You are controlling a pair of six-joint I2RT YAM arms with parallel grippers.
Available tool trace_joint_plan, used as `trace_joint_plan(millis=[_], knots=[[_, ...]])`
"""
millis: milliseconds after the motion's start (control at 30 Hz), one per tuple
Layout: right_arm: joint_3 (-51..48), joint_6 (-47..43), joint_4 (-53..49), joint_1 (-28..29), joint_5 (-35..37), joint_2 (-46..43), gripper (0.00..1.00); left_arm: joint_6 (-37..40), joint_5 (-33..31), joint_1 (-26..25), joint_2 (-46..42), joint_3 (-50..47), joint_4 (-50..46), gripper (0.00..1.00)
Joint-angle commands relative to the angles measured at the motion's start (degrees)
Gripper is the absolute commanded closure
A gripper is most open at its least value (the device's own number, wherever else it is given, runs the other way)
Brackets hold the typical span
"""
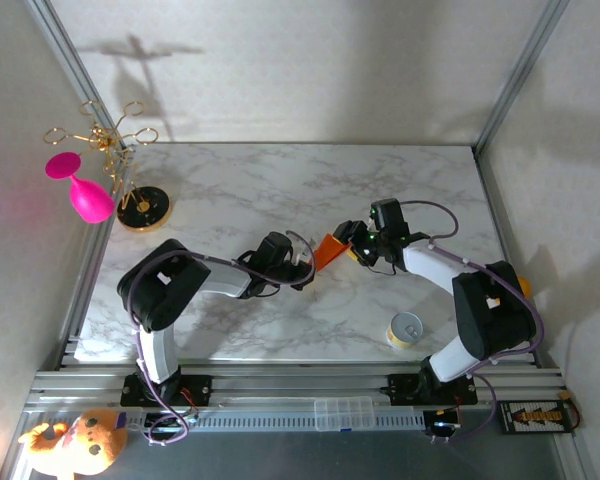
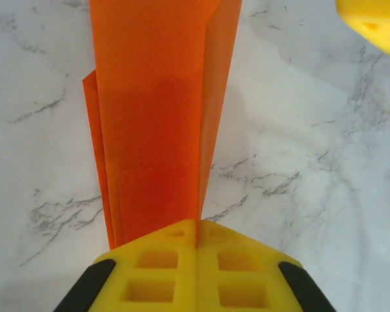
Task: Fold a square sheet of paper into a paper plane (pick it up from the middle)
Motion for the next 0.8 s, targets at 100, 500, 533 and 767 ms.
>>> trace_joint_plan(millis=[100,500,533,767], knots=[[-3.6,-6.1,8.0,-0.5,-3.7,-1.2,0.42,-12.9,5.7,1.4,0.4,0.5,2.7,1.00],[-3.0,-12.9,14.3,-0.1,-12.2,5.2,0.52,-26.9,10.6,2.3,4.0,1.6,4.1,1.00],[-2.7,-13.4,14.4,0.0,-12.5,5.7,0.53,-27.5,10.6,2.4,4.1,1.5,4.2,1.00],[-0.8,-15.7,13.8,1.6,-13.3,9.1,0.56,-30.8,10.3,2.5,4.1,0.6,5.9,1.00]])
